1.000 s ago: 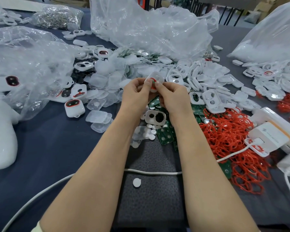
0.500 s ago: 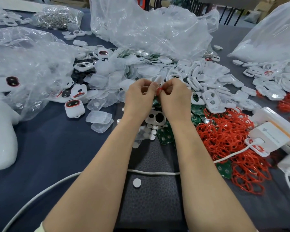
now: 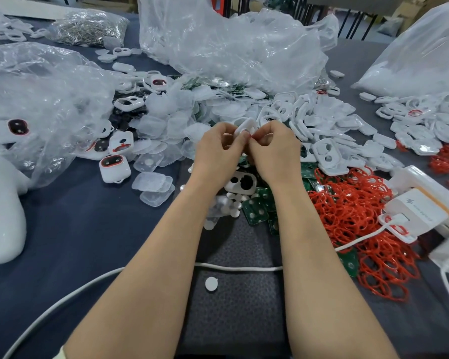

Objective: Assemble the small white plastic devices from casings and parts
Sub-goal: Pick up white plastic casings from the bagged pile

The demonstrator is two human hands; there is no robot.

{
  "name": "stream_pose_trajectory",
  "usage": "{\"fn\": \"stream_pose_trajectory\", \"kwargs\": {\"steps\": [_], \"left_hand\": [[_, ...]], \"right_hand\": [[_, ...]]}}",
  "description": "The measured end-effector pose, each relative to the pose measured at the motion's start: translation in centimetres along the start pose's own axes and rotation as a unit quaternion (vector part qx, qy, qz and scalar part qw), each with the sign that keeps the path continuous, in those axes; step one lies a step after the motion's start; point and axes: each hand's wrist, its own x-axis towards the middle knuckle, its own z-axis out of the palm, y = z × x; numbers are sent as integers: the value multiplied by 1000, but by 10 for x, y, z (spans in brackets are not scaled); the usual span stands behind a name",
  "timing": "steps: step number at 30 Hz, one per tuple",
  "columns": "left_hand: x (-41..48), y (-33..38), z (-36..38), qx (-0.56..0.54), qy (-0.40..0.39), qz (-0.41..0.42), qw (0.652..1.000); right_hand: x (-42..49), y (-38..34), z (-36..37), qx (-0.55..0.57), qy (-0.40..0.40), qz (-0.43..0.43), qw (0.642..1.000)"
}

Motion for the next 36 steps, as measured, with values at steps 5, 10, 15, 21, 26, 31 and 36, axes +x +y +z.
{"fn": "stream_pose_trajectory", "kwargs": {"steps": [5,10,15,21,26,31,36], "left_hand": [[3,-2,-3,-121,24,-38,992],[3,0,-2,-173,15,-63,983],[2,2,-2,-191,10,-60,980],[2,3,-1,-157,25,-45,986],[2,4,-3,-206,15,-84,975],[2,5,-4,-214,12,-99,972],[3,4,-3,-222,23,-105,969]], "right_hand": [[-1,-3,1,29,-1,-27,999],[-3,-3,6,-21,40,-82,996],[-4,-2,9,-46,58,-112,991],[-3,-2,9,-47,45,-118,991],[-4,-2,10,-59,48,-129,989],[-4,-3,9,-53,40,-143,988],[-4,-3,8,-31,51,-140,988]]}}
